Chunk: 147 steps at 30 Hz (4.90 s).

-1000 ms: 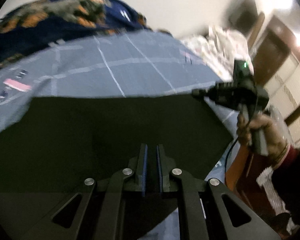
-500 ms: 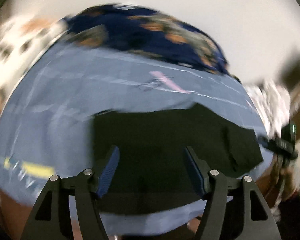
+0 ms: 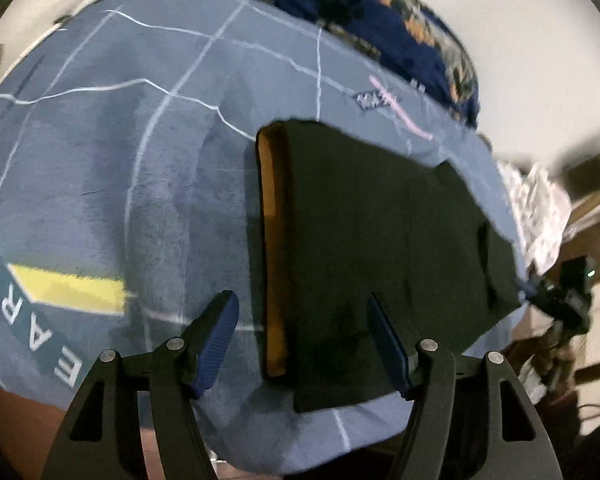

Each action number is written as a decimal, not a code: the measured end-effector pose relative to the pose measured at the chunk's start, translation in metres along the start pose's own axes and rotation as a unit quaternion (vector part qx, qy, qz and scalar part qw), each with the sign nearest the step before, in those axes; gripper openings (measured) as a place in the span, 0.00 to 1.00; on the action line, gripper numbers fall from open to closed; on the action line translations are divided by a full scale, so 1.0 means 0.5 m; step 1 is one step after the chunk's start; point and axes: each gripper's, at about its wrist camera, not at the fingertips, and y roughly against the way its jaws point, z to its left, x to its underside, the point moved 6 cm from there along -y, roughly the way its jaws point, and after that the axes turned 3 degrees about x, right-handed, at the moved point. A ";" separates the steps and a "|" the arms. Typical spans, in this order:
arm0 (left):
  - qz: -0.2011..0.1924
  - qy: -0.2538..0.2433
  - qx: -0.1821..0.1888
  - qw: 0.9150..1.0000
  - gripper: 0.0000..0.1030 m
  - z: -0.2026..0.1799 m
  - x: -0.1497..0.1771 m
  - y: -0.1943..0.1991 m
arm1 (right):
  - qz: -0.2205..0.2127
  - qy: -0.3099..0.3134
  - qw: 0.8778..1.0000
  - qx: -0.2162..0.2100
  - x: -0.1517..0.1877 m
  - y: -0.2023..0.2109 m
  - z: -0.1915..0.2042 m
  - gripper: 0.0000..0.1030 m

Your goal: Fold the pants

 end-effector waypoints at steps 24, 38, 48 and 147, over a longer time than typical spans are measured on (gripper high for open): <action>0.037 -0.058 0.090 0.994 0.50 -0.054 -0.027 -0.052 | 0.015 -0.013 1.000 -0.010 0.022 -0.027 0.030 0.63; -0.039 -0.074 0.087 0.993 0.18 -0.201 -0.059 0.037 | 0.005 -0.024 0.998 -0.053 0.013 -0.020 0.032 0.63; -0.032 -0.127 0.160 0.978 0.18 -0.445 -0.071 0.021 | -0.001 -0.092 0.982 -0.162 -0.025 -0.009 0.025 0.65; 0.120 -0.137 0.196 0.964 0.50 -0.580 -0.052 -0.395 | -0.049 -0.156 0.986 -0.033 -0.091 0.172 -0.405 0.40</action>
